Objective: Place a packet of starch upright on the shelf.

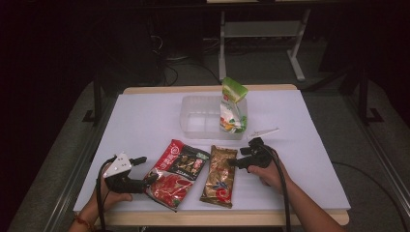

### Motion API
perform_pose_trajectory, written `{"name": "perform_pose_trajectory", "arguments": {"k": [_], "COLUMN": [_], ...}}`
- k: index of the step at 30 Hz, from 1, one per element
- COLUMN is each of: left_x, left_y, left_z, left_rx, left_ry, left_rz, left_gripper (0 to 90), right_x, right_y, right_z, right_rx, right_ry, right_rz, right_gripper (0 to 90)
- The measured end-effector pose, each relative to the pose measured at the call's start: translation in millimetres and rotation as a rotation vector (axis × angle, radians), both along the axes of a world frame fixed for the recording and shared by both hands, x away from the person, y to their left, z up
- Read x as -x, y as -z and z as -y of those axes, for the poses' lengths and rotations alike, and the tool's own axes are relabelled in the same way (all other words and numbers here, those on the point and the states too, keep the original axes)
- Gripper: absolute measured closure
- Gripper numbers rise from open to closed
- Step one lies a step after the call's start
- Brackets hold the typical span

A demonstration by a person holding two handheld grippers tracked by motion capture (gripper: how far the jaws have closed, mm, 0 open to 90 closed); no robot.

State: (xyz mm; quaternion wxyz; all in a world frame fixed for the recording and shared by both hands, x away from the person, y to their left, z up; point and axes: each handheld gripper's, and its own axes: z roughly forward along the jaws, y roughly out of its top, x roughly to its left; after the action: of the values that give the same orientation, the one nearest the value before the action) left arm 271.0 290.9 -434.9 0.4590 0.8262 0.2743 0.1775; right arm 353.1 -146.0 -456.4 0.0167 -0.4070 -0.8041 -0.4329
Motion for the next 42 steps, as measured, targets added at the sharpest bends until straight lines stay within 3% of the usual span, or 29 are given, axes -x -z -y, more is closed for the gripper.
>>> {"name": "perform_pose_trajectory", "arguments": {"k": [7, 11, 16, 19, 25, 30, 33, 40, 42], "left_x": [0.1, 1.2, 0.3, -1.6, 2.6, 9.0, 10.9, 11.2, 12.7], "left_y": [1.3, 0.5, -7.9, -15.0, -19.4, -16.4, -11.8, -10.7, -11.7], "left_z": [1.0, 2.7, 11.4, 28.3, 79.8, 112.5, 125.9, 143.9, 148.5], "left_rx": [-0.008, -0.007, 0.047, 0.064, -0.003, -0.014, -0.045, -0.035, -0.053], "left_ry": [0.006, 0.018, 0.049, 0.08, 0.184, 0.27, 0.297, 0.313, 0.32], "left_rz": [-0.006, -0.005, -0.032, -0.078, -0.132, -0.193, -0.206, -0.258, -0.253], "left_gripper": [22.3, 22.3, 22.3, 22.3, 22.3, 22.3, 22.3, 23.8, 23.9], "right_x": [0.2, 3.1, 4.5, 4.8, 4.0, 3.9, 3.9, 3.7, 3.7], "right_y": [0.3, -0.6, -0.9, -2.1, -2.3, -2.2, -2.3, -2.7, -2.8], "right_z": [-12.4, -19.6, -21.7, -23.5, -24.1, -24.3, -25.0, -25.5, -25.2], "right_rx": [-0.014, 0.009, 0.031, 0.058, 0.06, 0.061, 0.067, 0.072, 0.071], "right_ry": [-0.042, -0.048, -0.046, -0.051, -0.046, -0.053, -0.059, -0.065, -0.066], "right_rz": [-0.009, -0.009, 0.006, 0.02, 0.031, 0.035, 0.042, 0.046, 0.047], "right_gripper": [9.7, 6.4, 9.2, 11.4, 14.6, 14.8, 15.2, 15.4, 16.0]}}
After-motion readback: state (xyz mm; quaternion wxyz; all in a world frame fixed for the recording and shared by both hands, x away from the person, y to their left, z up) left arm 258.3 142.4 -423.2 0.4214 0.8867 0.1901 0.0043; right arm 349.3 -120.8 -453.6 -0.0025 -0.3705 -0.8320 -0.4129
